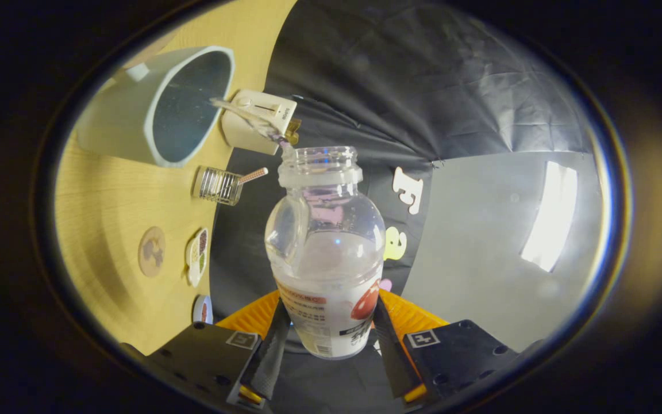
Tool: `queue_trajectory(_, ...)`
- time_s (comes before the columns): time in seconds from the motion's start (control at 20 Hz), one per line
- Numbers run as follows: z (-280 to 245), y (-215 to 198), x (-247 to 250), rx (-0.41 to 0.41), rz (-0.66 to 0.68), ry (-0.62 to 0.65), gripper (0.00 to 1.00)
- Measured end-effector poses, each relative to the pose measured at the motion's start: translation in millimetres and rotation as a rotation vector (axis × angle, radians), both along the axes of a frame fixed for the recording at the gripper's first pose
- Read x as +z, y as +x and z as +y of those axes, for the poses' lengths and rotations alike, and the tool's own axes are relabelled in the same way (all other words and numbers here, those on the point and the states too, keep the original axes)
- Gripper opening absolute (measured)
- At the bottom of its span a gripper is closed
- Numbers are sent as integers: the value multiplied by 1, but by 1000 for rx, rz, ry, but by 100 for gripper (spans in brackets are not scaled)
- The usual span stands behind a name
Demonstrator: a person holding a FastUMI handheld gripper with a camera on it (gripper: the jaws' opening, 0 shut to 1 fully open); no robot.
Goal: Take the bottle from table, then pour the juice into the cup, finally place the bottle on the coaster
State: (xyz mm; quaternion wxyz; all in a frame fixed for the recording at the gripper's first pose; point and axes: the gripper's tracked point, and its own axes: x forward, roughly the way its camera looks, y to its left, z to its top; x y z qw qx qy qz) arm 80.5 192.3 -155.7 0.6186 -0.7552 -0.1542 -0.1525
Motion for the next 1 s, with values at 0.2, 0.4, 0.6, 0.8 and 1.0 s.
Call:
queue_trajectory(0.2, 3, -7, 4, 5, -2, -26, 78)
queue_trajectory(0.4, 9, -6, 5, 14, 5, -58, 78)
queue_trajectory(0.6, 11, -6, 8, 15, 7, -98, 78)
queue_trajectory(0.8, 16, -5, 15, 24, -7, -135, 78)
queue_trajectory(1.0, 22, -7, 15, 35, -5, -163, 78)
